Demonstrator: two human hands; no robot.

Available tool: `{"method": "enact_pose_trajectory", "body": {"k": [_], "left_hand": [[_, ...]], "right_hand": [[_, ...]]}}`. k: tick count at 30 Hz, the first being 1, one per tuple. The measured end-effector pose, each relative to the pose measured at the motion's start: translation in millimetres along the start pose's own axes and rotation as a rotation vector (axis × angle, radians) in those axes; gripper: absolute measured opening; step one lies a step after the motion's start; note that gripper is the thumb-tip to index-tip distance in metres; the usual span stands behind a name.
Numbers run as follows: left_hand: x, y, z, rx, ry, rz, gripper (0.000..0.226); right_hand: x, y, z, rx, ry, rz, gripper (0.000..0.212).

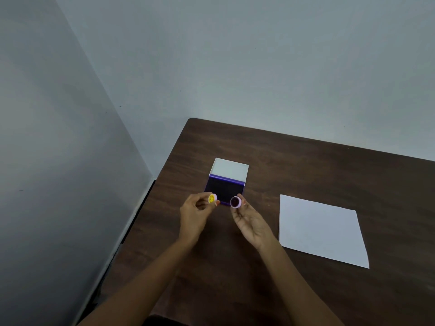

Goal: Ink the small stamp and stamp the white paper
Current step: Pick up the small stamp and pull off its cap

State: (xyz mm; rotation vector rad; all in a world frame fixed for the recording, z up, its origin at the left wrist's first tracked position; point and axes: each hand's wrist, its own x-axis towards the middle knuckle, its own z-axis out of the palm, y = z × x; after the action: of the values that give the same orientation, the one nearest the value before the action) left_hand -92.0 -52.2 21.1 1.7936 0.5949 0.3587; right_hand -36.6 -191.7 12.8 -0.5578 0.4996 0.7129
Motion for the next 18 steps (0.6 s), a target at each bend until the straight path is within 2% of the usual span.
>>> {"method": "enact_pose_trajectory", "body": {"k": [3, 10, 14, 18], "left_hand": [[-1, -14, -4, 0.141, -0.064, -0.046, 0.026], [-15, -41, 9, 0.408, -0.346, 0.118, 0.029], [-14, -46, 19, 0.479, -0.395, 0.133, 0.035], [-6, -49, 15, 0.526, -0.477, 0.127, 0.061]], "right_hand": [[-4, -4, 1, 0.133, -0.053, 0.018, 0.023], [-4, -9, 2, 0.229, -0.111, 0.035, 0.027], [0, -12, -1, 0.139, -0.051, -0.039, 0.024], [7, -17, -4, -0.062, 0.045, -0.187, 0.014]]}}
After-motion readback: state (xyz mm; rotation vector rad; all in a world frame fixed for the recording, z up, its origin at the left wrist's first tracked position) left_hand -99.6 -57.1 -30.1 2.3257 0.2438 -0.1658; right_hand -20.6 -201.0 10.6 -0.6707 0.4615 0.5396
